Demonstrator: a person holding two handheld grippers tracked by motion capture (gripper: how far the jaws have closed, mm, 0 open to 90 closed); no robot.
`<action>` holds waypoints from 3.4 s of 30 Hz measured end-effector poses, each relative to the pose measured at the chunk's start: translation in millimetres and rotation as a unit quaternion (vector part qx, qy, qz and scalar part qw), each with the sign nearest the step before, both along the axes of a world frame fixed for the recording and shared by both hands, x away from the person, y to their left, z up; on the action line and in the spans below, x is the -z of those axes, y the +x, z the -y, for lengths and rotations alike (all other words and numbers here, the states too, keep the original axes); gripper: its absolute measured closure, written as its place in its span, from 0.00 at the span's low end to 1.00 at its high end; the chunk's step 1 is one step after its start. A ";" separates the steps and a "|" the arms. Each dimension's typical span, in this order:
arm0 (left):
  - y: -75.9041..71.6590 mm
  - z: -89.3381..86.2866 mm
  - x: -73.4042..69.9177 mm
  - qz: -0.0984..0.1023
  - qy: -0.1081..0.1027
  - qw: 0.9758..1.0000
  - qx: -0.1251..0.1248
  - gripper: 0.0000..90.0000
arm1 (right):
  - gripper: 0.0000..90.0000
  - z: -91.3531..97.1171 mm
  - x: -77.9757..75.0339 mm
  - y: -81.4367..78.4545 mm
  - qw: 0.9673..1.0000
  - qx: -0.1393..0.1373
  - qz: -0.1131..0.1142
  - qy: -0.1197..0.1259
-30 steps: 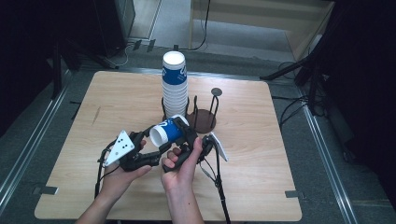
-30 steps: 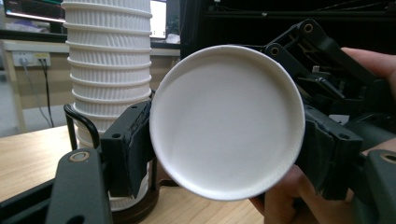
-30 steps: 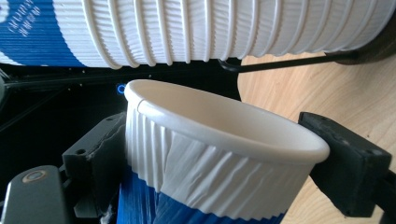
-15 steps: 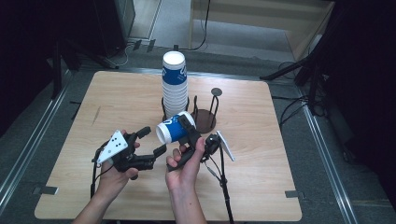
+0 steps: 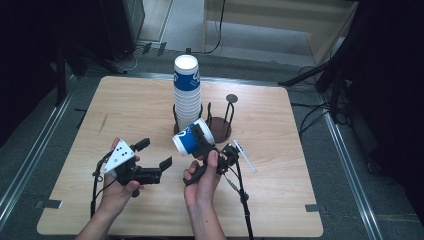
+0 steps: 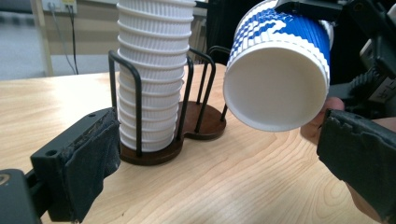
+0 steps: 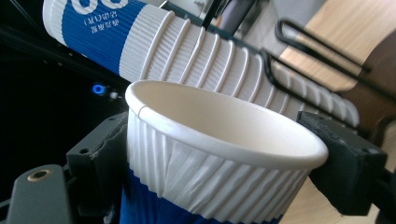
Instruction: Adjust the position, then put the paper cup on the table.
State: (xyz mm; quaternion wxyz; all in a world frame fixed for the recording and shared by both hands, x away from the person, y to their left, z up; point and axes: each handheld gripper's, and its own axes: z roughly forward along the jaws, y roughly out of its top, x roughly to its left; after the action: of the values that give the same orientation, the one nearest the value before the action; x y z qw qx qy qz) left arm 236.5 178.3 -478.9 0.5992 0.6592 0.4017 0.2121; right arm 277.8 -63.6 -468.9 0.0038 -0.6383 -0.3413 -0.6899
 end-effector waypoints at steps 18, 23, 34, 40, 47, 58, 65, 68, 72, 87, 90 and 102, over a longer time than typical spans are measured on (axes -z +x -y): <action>5.9 -38.7 13.1 -0.051 0.051 0.993 -0.099 0.01 | 0.15 11.6 -17.6 -2.4 0.945 0.058 0.147 -0.288; 10.3 -56.0 24.7 -0.063 0.055 0.988 -0.128 0.01 | 0.15 20.4 -18.7 -1.8 0.935 0.073 0.155 -0.310; 19.7 -97.4 44.9 -0.077 0.068 0.977 -0.188 0.01 | 0.14 31.5 -19.2 4.9 0.905 0.101 0.164 -0.379; 22.3 -116.5 54.5 -0.090 0.075 0.970 -0.213 0.01 | 0.14 38.0 -20.3 9.4 0.891 0.107 0.173 -0.405; 22.8 -128.9 63.6 -0.096 0.080 0.966 -0.226 0.01 | 0.14 44.1 -19.3 13.9 0.866 0.115 0.179 -0.453; 21.4 -133.0 69.7 -0.095 0.059 0.968 -0.225 0.01 | 0.14 59.6 -17.4 22.0 0.843 0.122 0.189 -0.489; 21.2 -131.0 71.3 -0.091 0.063 0.969 -0.223 0.01 | 0.14 72.9 -16.1 29.8 0.833 0.127 0.207 -0.497; 21.1 -131.4 71.3 -0.091 0.060 0.969 -0.220 0.01 | 0.14 80.2 -14.1 32.9 0.835 0.124 0.223 -0.487; 21.0 -132.3 71.6 -0.092 0.053 0.970 -0.221 0.01 | 0.14 87.5 -12.6 35.7 0.838 0.116 0.242 -0.476; 20.4 -133.5 71.8 -0.094 0.048 0.970 -0.219 0.01 | 0.14 104.9 -1.6 54.4 0.824 0.112 0.225 -0.508; 20.9 -135.1 72.1 -0.098 0.040 0.969 -0.223 0.01 | 0.14 108.5 1.1 59.8 0.821 0.114 0.214 -0.517; 20.6 -135.2 72.0 -0.095 0.039 0.969 -0.226 0.01 | 0.14 119.3 12.8 81.9 0.829 0.130 0.176 -0.514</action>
State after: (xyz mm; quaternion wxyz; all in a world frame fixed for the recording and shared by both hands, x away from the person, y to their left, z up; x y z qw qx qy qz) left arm 257.1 313.5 -550.9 0.4684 0.5915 0.5867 0.2941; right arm 359.7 -182.9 -481.7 -0.4747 -0.4547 -0.5555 -0.5092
